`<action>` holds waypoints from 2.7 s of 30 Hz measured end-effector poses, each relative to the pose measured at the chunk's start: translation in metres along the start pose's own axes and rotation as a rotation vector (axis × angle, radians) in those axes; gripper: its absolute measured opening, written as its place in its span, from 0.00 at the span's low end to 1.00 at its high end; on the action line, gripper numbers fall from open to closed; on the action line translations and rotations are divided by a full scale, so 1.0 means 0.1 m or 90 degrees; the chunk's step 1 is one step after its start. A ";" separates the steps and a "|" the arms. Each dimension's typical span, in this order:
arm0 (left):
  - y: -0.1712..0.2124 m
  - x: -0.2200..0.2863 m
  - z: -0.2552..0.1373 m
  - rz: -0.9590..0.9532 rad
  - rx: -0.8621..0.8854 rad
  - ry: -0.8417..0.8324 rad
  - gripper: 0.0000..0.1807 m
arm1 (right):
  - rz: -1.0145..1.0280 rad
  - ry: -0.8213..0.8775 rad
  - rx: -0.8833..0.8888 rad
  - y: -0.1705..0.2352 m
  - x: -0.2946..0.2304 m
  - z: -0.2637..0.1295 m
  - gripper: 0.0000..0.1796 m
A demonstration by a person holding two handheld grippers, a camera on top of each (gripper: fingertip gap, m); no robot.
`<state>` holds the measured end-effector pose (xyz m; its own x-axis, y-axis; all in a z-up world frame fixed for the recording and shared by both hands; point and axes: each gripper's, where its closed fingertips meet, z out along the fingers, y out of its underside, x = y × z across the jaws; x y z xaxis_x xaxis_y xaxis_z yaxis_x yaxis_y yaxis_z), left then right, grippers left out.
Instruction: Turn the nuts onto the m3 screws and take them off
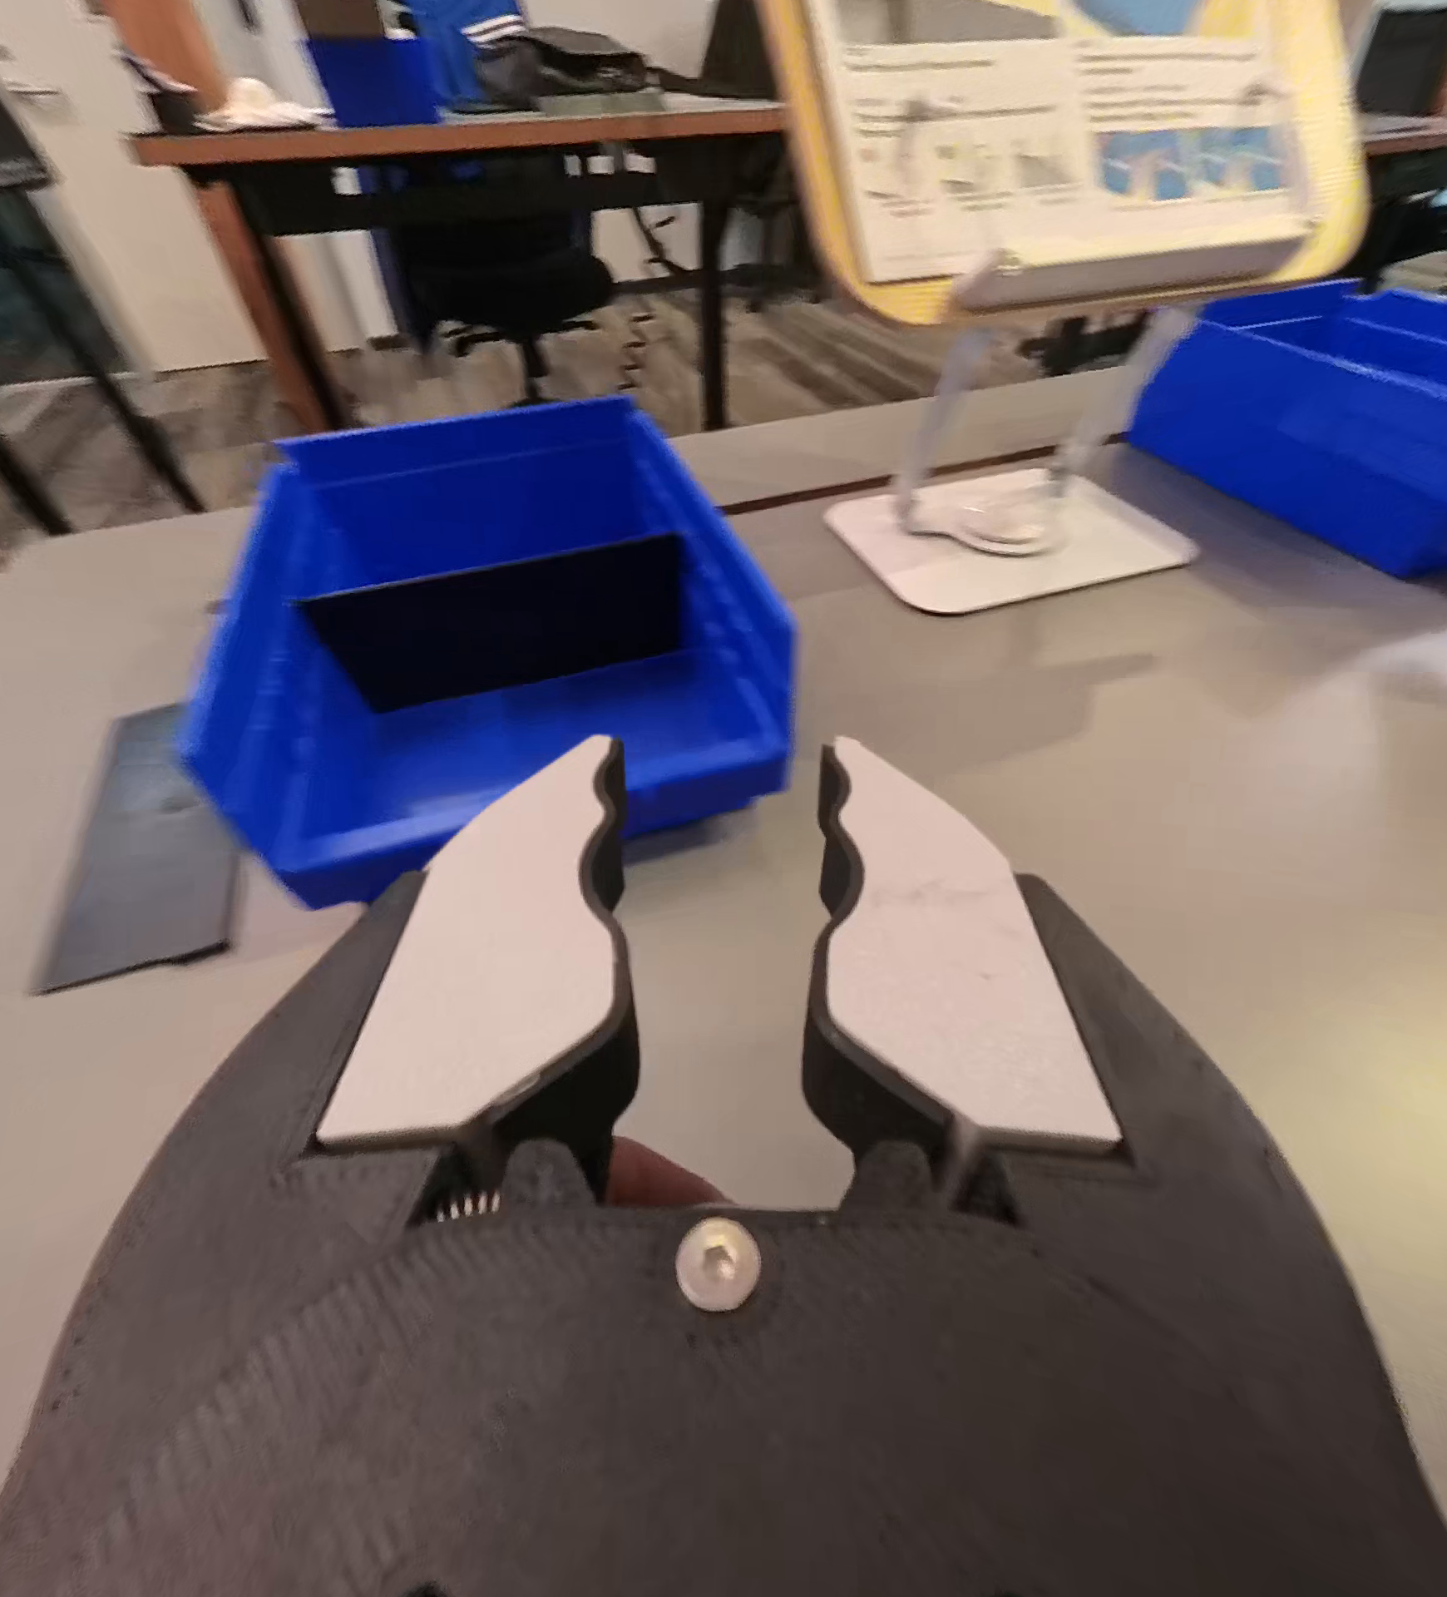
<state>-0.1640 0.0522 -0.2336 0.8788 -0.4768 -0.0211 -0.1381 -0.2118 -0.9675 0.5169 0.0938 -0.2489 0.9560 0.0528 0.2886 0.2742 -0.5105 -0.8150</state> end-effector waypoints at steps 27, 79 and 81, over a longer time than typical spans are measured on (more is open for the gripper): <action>-0.02 -1.18 0.84 -0.029 -0.071 -0.072 0.38 | 0.075 -0.126 -0.099 0.67 0.14 0.49 0.02; 0.53 -1.62 0.72 -0.105 -0.120 -0.094 0.01 | -0.033 -0.326 -0.052 1.10 -0.07 -0.36 0.02; 0.51 -1.59 0.63 -0.113 -0.108 -0.093 0.01 | -0.049 -0.357 -0.044 1.15 -0.09 -0.44 0.02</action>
<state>-0.2823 0.1708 -0.2955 0.9508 -0.2943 0.0966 -0.0404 -0.4270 -0.9034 0.5347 -0.0034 -0.3226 0.8477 0.5300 0.0194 0.3558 -0.5411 -0.7620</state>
